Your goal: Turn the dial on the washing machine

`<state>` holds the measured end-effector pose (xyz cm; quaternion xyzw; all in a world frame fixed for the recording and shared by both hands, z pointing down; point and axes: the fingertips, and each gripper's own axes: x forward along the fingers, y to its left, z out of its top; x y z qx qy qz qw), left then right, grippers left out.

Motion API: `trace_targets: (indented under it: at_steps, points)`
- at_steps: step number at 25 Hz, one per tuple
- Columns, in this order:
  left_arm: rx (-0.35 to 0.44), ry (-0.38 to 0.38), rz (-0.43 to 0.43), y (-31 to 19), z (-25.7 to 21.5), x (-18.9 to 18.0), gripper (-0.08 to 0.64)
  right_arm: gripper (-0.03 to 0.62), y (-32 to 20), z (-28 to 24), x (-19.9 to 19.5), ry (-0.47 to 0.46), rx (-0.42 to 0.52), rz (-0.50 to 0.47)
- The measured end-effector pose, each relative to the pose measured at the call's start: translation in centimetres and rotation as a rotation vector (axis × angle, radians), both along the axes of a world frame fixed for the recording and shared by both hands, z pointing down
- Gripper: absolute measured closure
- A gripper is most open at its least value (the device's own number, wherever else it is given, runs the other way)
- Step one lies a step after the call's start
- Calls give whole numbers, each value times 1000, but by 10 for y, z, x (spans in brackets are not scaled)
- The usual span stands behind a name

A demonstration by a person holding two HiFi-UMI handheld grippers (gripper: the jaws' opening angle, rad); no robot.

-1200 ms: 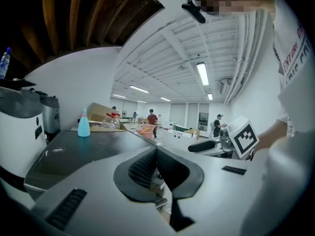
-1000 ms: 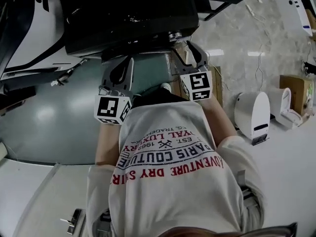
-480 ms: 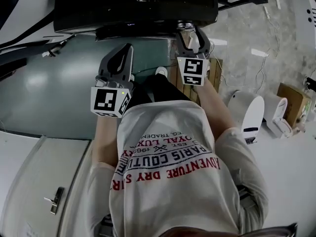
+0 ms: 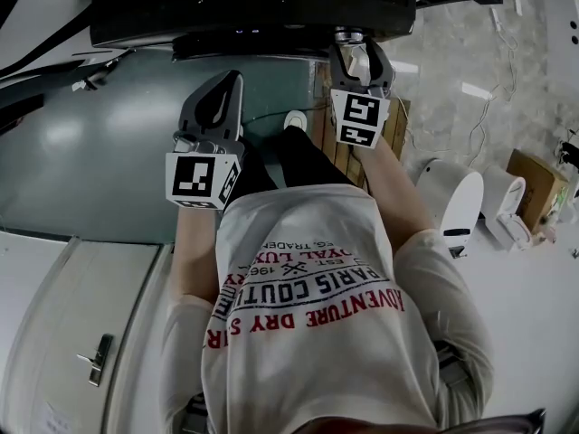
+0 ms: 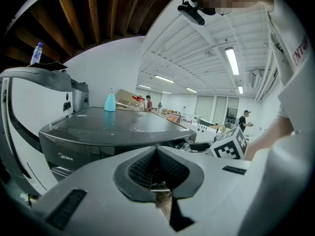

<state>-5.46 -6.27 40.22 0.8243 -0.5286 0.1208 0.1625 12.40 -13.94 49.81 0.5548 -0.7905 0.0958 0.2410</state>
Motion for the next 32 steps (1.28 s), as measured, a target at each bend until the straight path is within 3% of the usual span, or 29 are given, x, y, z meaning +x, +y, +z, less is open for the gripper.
trace_targets:
  at_steps: [6,15,20,23,27,32]
  points:
    - [11,-5,-4,2,-1,-4,545,328,0,5,7,-35,-38,0]
    - [12,9,17,2,0,3,545,328,-1,7,13,-316,-161,78]
    - [10,21,37,3,0,8,545,328,0,8,14,-409,-175,92]
    - [0,18,42,2,1,9,545,327,0,5,14,-334,-132,74]
    - [-1,26,48,2,-2,13,545,308,4,-9,8,-31,17,32]
    - [6,20,60,3,-5,13,545,295,5,8,-2,162,44,-5]
